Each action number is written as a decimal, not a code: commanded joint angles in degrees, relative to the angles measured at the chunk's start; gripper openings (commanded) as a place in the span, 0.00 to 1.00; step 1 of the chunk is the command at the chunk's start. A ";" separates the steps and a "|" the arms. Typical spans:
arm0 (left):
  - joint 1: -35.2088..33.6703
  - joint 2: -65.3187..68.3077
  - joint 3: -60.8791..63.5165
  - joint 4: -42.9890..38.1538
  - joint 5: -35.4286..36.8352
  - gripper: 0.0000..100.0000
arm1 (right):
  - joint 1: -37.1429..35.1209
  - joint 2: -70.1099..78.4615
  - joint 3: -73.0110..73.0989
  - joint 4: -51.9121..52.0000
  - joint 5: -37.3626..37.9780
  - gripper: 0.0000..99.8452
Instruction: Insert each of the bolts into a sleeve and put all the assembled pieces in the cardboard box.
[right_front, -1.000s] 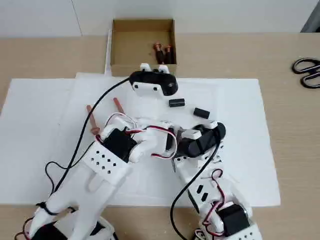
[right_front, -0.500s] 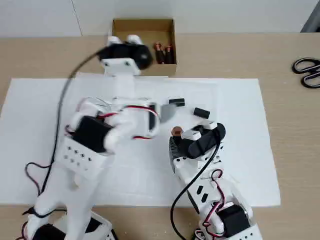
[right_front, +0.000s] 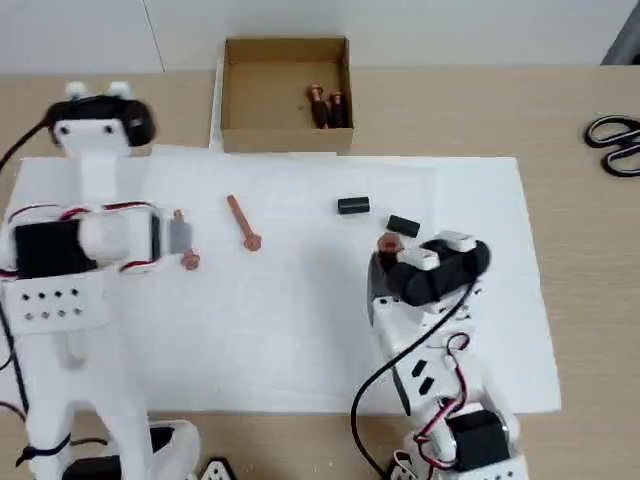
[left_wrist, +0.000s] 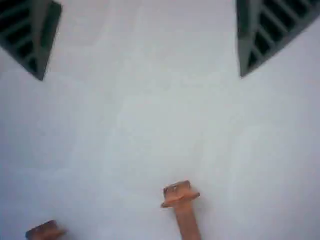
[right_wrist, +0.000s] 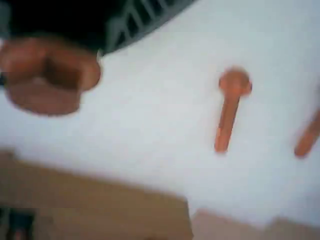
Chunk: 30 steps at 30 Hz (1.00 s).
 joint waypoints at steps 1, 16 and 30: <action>-1.67 -1.05 2.15 0.88 -0.97 0.24 | 1.10 8.22 -9.49 -5.23 2.46 0.00; -2.02 -1.05 3.21 0.88 -0.97 0.24 | 1.98 83.74 -62.51 -29.14 2.20 0.00; -2.02 -1.05 7.16 0.88 -0.97 0.24 | -2.51 131.65 -102.86 -42.86 2.37 0.00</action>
